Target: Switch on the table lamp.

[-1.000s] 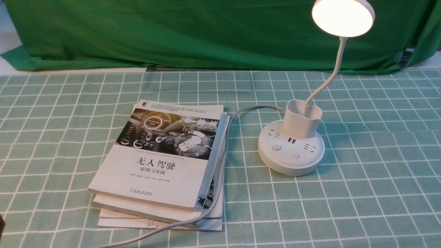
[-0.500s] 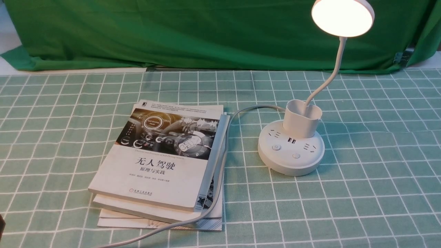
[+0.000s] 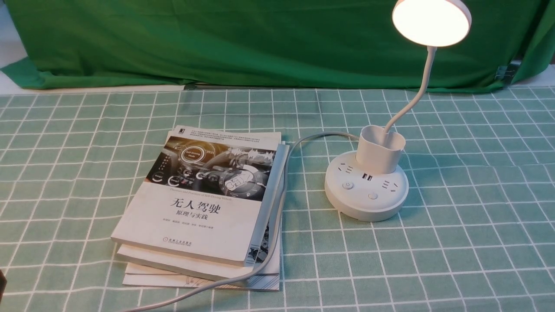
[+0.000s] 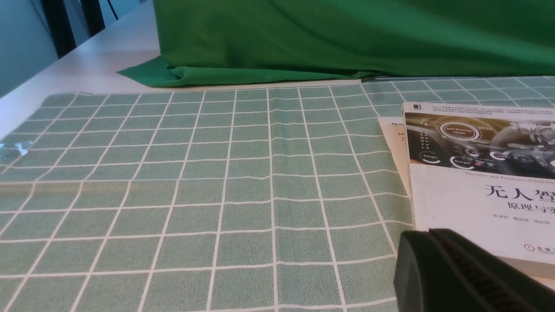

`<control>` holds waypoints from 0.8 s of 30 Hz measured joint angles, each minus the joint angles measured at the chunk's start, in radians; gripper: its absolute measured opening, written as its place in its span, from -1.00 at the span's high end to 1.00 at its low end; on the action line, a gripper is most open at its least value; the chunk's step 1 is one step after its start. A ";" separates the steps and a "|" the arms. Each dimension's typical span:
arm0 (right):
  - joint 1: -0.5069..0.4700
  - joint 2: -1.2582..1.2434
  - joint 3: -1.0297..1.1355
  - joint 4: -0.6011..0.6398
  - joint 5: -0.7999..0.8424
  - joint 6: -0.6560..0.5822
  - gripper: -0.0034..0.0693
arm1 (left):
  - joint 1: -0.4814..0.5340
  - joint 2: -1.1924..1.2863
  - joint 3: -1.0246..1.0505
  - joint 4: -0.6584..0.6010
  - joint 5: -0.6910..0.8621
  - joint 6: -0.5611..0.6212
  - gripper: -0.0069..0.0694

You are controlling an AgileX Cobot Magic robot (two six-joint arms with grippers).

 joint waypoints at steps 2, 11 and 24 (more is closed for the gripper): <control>0.000 0.000 0.000 0.000 0.000 0.000 0.30 | 0.000 0.000 0.000 0.000 0.000 0.000 0.76; 0.000 0.000 0.000 0.000 0.000 0.000 0.26 | 0.000 0.000 0.000 0.000 0.000 0.000 0.76; 0.000 0.000 0.000 0.000 0.000 0.003 0.26 | 0.000 0.000 0.000 0.000 0.000 0.000 0.76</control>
